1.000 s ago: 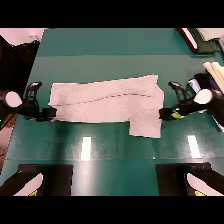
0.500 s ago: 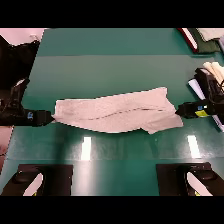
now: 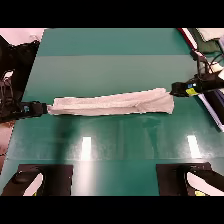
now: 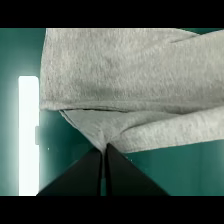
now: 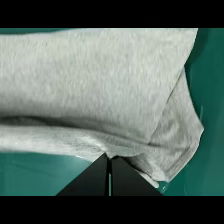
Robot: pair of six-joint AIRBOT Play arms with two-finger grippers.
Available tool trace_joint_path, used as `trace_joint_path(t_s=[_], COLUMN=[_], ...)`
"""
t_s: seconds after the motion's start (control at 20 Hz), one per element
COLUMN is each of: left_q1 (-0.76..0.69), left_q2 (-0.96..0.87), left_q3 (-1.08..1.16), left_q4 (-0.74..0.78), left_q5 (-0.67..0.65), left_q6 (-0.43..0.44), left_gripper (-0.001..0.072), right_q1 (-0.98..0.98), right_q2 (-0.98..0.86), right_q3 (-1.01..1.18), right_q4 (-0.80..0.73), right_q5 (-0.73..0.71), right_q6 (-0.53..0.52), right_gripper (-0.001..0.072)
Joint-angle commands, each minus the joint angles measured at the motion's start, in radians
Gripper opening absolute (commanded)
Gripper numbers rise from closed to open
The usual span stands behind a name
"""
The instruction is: Fold the shirts.
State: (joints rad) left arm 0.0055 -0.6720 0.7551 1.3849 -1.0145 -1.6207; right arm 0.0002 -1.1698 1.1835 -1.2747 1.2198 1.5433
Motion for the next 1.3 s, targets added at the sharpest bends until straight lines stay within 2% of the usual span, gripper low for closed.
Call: trace_joint_path(t_s=[0.0, 0.3, 0.55, 0.6, 0.65, 0.7, 0.75, 0.8, 1.0, 1.05, 1.1, 1.15, 1.25], left_q1=[0.0, 0.0, 0.0, 0.0, 0.0, 0.0, 0.0, 0.0, 0.0, 0.0, 0.0, 0.0, 0.0], left_q2=[-0.013, -0.188, -0.256, -0.257, -0.257, -0.257, -0.257, -0.257, -0.257, -0.257, -0.257, -0.257, -0.257], left_q3=[-0.056, -0.061, -0.056, -0.055, -0.053, -0.053, -0.053, -0.053, -0.044, -0.044, -0.045, -0.045, -0.045], left_q4=[0.034, 0.021, 0.021, 0.021, 0.021, 0.021, 0.021, 0.021, -0.014, -0.031, -0.04, -0.05, -0.061], left_q5=[0.164, 0.279, 0.384, 0.408, 0.426, 0.439, 0.443, 0.44, 0.37, 0.346, 0.326, 0.309, 0.27], left_q6=[-0.015, -0.061, -0.067, -0.071, -0.079, -0.09, -0.113, -0.119, -0.118, -0.117, -0.114, -0.098, -0.097], left_gripper=[0.0025, 0.0026, 0.0026, 0.0027, 0.0127, 0.0378, 0.0542, 0.0548, 0.0546, 0.0404, 0.0163, 0.0033, 0.0026], right_q1=[0.0, 0.022, 0.029, 0.028, 0.021, 0.014, 0.005, -0.009, -0.139, -0.181, -0.219, -0.253, -0.304], right_q2=[-0.131, -0.241, -0.275, -0.279, -0.281, -0.281, -0.281, -0.281, -0.283, -0.292, -0.307, -0.33, -0.387], right_q3=[0.082, 0.151, 0.159, 0.159, 0.159, 0.159, 0.163, 0.175, 0.208, 0.202, 0.192, 0.176, 0.144], right_q4=[0.0, 0.0, 0.0, 0.0, 0.001, 0.002, 0.004, 0.003, 0.138, 0.18, 0.217, 0.255, 0.327], right_q5=[-0.044, -0.113, -0.188, -0.2, -0.215, -0.225, -0.22, -0.197, 0.005, 0.061, 0.102, 0.137, 0.187], right_q6=[0.001, 0.001, 0.001, 0.001, 0.0, 0.001, 0.0, -0.001, -0.198, -0.238, -0.271, -0.293, -0.341], right_gripper=[0.0014, 0.0015, 0.0019, 0.0057, 0.0268, 0.0422, 0.0463, 0.0463, 0.0463, 0.049, 0.0619, 0.0709, 0.0709])
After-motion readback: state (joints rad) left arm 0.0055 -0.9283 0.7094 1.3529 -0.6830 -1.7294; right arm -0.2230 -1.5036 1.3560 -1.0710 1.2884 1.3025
